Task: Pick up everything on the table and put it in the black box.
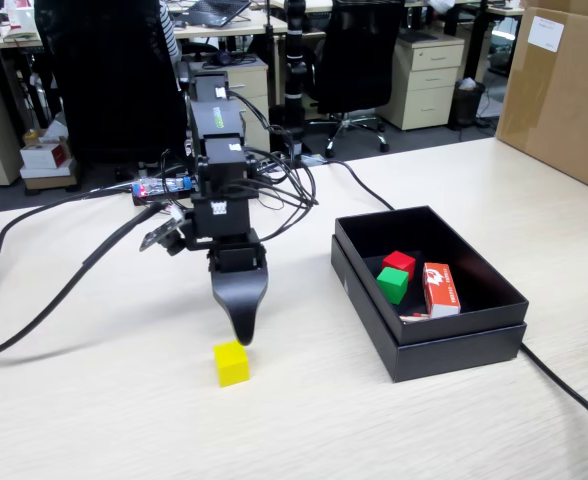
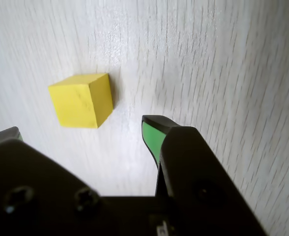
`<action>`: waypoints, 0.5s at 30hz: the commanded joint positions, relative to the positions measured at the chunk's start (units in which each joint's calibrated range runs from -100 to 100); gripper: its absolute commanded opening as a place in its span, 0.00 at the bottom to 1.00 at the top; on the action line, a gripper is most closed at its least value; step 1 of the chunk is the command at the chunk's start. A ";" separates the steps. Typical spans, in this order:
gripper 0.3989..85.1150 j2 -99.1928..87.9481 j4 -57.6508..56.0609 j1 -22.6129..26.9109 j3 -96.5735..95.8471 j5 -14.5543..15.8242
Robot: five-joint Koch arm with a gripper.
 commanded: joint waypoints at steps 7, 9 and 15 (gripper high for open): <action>0.55 4.23 1.98 -0.88 7.26 -1.66; 0.55 4.92 1.98 -1.03 7.90 -1.86; 0.52 7.68 1.98 -1.56 9.89 -2.69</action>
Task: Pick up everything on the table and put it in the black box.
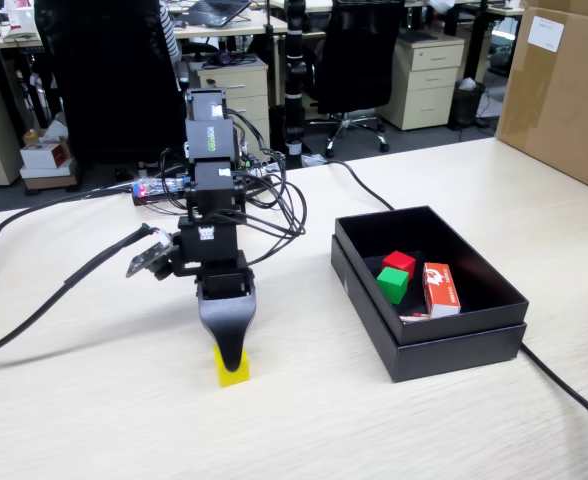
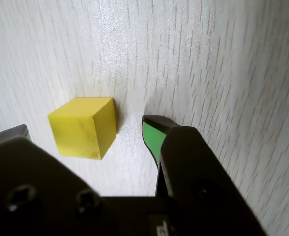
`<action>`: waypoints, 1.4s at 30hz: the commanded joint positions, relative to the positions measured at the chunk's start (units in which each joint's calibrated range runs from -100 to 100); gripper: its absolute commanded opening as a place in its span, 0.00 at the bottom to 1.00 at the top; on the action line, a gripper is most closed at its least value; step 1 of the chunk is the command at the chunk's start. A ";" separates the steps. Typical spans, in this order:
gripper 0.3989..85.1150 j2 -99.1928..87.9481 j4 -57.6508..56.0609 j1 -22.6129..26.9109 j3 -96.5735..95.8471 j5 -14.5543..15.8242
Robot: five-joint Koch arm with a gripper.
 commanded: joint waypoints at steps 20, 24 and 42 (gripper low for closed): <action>0.01 -16.37 0.01 -0.24 -1.30 -0.24; 0.00 -35.19 -4.82 3.27 -7.10 1.95; 0.01 -44.03 -9.06 23.35 -4.20 6.15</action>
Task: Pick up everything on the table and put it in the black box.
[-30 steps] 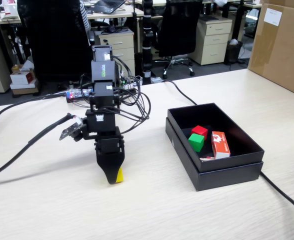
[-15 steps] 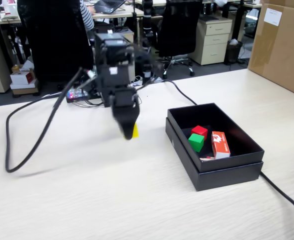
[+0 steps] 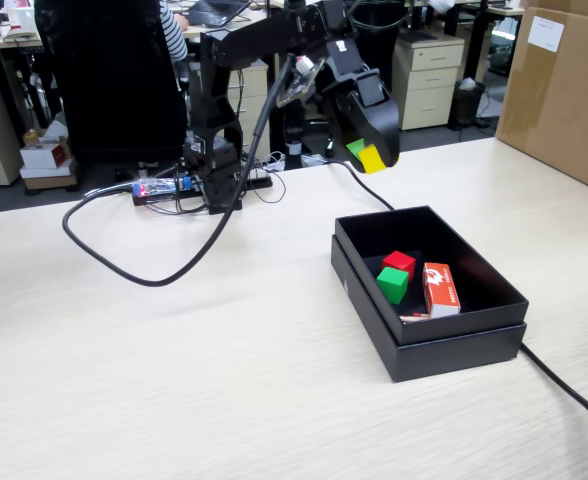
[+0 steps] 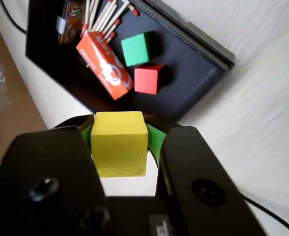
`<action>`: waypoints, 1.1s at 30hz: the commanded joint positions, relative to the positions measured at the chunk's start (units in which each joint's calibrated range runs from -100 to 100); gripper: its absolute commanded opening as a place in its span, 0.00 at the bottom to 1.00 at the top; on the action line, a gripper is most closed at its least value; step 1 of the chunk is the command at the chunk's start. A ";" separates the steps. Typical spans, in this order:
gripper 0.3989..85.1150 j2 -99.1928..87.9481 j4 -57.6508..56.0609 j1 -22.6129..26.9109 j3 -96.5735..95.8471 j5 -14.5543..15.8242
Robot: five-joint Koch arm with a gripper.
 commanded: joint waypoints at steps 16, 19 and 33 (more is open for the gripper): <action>0.01 24.63 2.39 -2.34 4.75 1.07; 0.03 24.86 2.39 -2.39 4.47 1.12; 0.45 22.10 2.31 -2.83 3.11 0.88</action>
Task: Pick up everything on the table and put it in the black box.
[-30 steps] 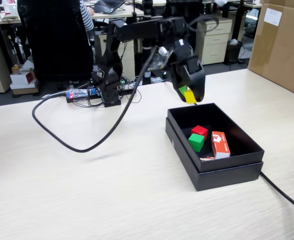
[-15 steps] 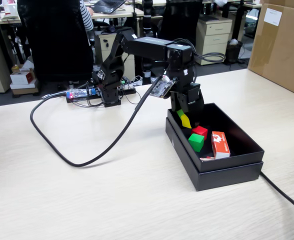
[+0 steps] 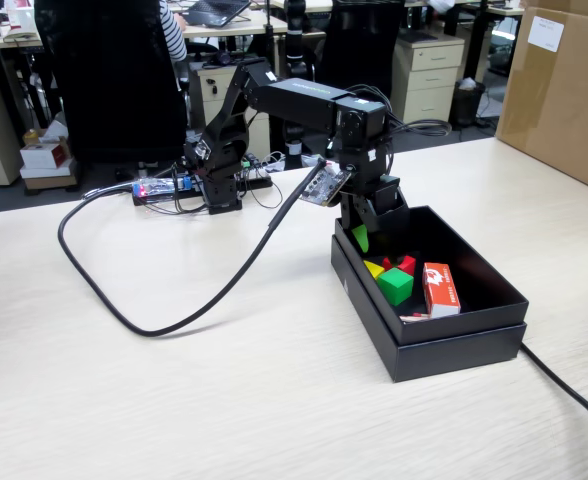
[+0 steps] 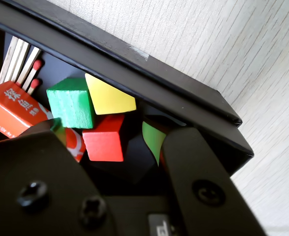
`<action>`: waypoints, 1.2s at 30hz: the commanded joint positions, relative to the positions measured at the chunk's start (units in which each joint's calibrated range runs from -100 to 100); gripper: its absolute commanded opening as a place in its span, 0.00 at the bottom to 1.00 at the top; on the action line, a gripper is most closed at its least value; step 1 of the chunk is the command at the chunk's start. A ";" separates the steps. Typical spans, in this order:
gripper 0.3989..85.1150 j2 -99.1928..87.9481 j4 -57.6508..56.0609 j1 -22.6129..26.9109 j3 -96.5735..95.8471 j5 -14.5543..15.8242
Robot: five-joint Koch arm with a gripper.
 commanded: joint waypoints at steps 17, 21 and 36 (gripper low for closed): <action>0.57 -55.01 11.17 -7.42 -21.47 -2.83; 0.57 -65.34 11.26 -9.52 -29.63 -2.78; 0.60 -100.33 34.24 -15.68 -79.76 -1.81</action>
